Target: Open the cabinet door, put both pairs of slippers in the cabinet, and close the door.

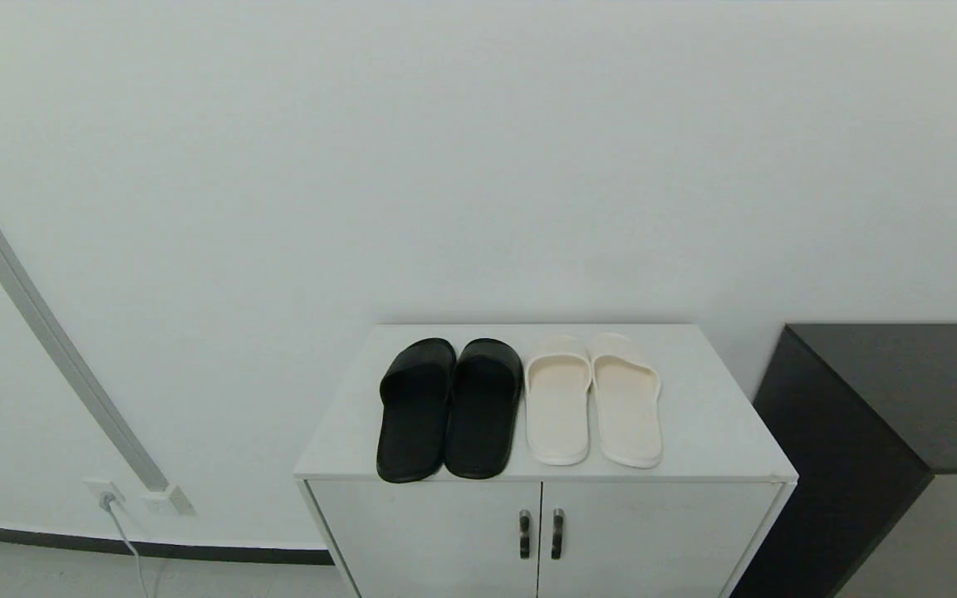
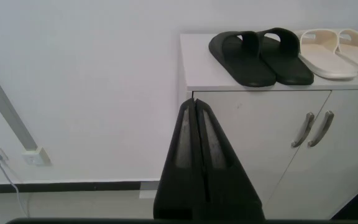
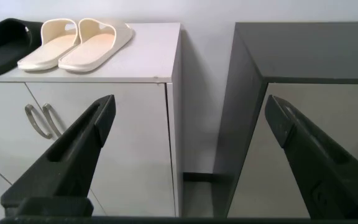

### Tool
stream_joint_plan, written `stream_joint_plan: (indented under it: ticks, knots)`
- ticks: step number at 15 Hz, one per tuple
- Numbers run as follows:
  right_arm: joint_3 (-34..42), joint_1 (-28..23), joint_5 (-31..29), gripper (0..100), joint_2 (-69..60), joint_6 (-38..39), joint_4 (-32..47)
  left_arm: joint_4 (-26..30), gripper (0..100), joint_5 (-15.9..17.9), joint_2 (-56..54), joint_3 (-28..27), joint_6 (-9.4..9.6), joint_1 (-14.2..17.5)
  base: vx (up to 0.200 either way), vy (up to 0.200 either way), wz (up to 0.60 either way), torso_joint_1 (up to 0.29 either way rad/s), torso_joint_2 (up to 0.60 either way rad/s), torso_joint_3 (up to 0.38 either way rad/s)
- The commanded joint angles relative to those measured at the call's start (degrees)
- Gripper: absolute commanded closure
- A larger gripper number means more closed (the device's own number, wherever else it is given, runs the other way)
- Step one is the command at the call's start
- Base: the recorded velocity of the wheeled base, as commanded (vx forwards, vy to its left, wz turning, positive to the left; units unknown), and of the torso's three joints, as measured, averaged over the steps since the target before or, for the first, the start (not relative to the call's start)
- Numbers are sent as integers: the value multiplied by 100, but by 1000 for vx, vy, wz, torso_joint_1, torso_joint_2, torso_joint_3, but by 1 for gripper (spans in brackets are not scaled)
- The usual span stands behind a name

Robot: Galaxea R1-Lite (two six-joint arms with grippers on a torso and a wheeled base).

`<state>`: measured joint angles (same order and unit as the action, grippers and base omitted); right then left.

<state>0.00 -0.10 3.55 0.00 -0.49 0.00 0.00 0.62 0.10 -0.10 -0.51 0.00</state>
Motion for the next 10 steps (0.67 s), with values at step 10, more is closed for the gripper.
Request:
stream_joint_plan:
  ticks: [10]
  knots:
    - [-870,45,85,0,334,-118,-97,0,100,-1,-1,1,-2,0,0,0,0,0,0,0]
